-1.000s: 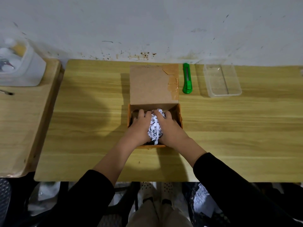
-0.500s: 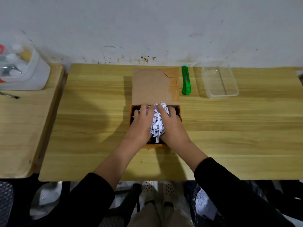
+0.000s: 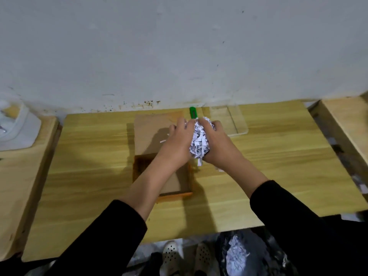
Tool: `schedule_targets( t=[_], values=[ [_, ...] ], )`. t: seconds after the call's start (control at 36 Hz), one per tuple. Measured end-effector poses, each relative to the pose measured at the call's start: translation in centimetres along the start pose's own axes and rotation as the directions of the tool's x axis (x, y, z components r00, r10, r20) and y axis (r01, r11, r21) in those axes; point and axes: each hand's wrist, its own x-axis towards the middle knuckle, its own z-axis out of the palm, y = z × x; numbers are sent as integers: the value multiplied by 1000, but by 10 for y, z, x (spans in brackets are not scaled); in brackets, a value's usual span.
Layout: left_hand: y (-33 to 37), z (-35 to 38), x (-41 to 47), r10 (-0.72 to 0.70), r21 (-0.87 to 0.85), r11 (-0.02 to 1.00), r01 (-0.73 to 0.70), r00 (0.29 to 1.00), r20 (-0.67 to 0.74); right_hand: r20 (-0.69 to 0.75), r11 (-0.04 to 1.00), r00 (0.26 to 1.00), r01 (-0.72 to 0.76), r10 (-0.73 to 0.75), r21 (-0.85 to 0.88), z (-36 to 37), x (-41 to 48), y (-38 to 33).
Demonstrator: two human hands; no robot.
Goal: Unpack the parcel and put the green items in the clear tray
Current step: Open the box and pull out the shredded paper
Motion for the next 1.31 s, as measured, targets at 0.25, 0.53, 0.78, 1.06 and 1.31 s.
schedule_targets(
  t=[0.25,0.53,0.78,1.06,1.31],
  values=[
    [67,104,10,56,-248,968,39,929,365,182,973,956,-229,230,-28,-7,-57,117],
    [50,131,1,68,-247,967,53,886,458,192,951,941,-298,278,83,24,-80,153],
    [33,127,-3,-15,-44,999,32,941,338,191,947,943,-300,274,118,7,-87,171],
    [42,141,-11,49,-52,998,-39,975,215,59,996,995,-78,81,-38,9,-89,151],
    [32,138,-16,52,-13,999,-51,968,247,-64,990,988,-143,142,-18,11,-90,156]
  ],
)
